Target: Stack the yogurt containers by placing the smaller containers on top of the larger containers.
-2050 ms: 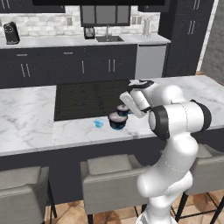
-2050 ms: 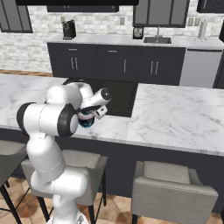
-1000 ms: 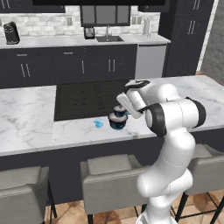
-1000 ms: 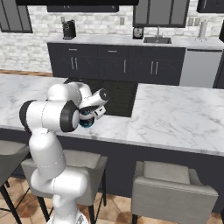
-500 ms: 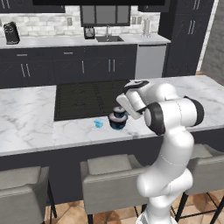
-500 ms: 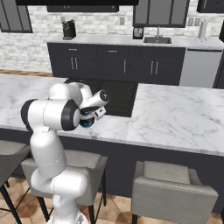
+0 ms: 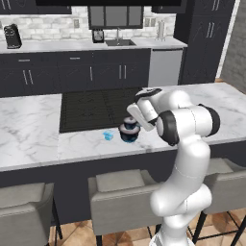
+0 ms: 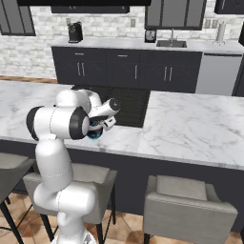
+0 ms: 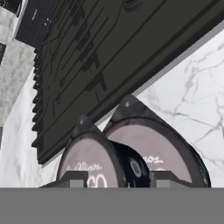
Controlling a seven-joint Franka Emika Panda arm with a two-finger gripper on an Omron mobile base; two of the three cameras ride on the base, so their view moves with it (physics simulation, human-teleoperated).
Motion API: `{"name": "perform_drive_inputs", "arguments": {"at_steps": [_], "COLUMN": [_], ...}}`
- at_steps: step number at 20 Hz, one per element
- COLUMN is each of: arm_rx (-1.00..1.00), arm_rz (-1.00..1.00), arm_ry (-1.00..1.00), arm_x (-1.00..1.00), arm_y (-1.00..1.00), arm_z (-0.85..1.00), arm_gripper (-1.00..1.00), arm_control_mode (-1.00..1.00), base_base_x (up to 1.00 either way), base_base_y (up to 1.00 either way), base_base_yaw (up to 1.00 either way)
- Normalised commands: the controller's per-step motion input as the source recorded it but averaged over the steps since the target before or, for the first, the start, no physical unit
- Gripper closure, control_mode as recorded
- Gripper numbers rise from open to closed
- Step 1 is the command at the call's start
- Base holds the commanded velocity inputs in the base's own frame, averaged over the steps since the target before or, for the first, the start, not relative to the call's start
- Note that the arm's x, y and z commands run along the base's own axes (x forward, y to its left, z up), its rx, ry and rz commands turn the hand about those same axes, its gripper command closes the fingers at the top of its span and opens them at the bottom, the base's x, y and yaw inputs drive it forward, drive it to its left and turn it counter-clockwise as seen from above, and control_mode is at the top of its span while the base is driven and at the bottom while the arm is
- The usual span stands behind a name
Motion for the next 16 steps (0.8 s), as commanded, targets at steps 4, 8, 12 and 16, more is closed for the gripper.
{"name": "perform_drive_inputs", "arguments": {"at_steps": [4,8,12,16], "arm_rx": [0.00,0.00,0.00,0.00], "arm_rz": [0.00,0.00,0.00,0.00], "arm_ry": [0.00,0.00,0.00,0.00], "arm_x": [0.09,0.09,0.10,0.01], "arm_y": [0.01,0.00,0.02,0.04], "arm_z": [-0.09,-0.09,-0.09,-0.06], "arm_gripper": [1.00,1.00,1.00,1.00], "arm_control_mode": [-1.00,-1.00,-1.00,-1.00], "base_base_x": [0.00,0.00,0.00,0.00], "base_base_y": [0.00,0.00,0.00,0.00], "base_base_yaw": [0.00,0.00,0.00,0.00]}}
